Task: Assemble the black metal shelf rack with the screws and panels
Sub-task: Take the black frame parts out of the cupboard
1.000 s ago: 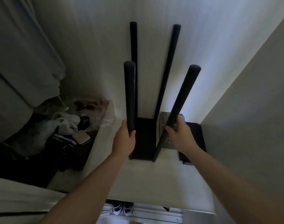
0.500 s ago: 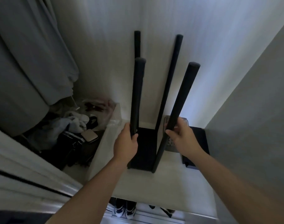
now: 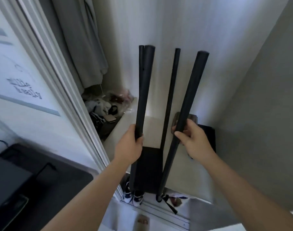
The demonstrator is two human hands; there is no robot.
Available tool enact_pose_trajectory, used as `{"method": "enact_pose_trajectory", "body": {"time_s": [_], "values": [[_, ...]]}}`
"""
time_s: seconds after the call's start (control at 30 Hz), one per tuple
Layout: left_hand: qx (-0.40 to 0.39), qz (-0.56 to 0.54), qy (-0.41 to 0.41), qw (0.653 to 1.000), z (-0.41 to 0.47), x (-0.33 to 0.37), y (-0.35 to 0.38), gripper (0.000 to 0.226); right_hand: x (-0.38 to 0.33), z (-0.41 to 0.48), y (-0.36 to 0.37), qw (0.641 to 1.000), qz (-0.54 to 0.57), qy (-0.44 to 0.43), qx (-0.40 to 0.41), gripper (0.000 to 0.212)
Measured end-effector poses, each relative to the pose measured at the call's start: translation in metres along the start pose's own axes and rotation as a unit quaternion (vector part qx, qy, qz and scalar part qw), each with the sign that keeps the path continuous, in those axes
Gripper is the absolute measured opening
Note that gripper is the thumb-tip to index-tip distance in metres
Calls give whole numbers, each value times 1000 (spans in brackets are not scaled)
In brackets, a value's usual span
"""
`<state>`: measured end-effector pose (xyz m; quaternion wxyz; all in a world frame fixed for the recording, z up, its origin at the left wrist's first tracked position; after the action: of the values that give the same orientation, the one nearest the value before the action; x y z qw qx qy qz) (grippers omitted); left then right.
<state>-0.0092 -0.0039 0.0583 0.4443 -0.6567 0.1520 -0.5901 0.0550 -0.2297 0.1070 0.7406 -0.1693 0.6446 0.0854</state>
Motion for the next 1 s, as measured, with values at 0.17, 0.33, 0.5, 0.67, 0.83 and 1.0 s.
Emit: {"method": "enact_pose_trajectory", "body": {"time_s": [0.17,0.33,0.5,0.67,0.83,1.0], "values": [[3,8,-8,1000,-83,10,-14,30,-13,-66,-5,999,6,-26,-33,38],[-22,13,-20,999,-145,18,-26,23,-23,-125,-9,998,10,-22,-54,39],[-52,10,-7,999,-193,23,-37,21,-36,-178,-10,999,7,-15,-49,39],[-99,-17,20,995,-233,20,-41,20,-45,-234,-8,1000,-12,-8,-23,37],[-169,-41,79,982,-268,13,-35,23,-46,-300,-6,999,-15,7,37,40],[-242,-54,142,958,-310,7,-22,22,-44,-383,2,993,-7,31,116,47]]}}
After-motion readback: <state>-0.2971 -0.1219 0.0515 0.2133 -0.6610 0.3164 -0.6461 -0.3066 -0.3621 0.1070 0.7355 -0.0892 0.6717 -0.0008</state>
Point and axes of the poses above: each hand's wrist, its own z-axis towards the middle knuckle, its own y-axis out of the palm, x = y × z, the point moved 9 cm from there along z, towards the middle knuckle, and after that the axes turned 8 degrees about z, right-handed, at the moved point
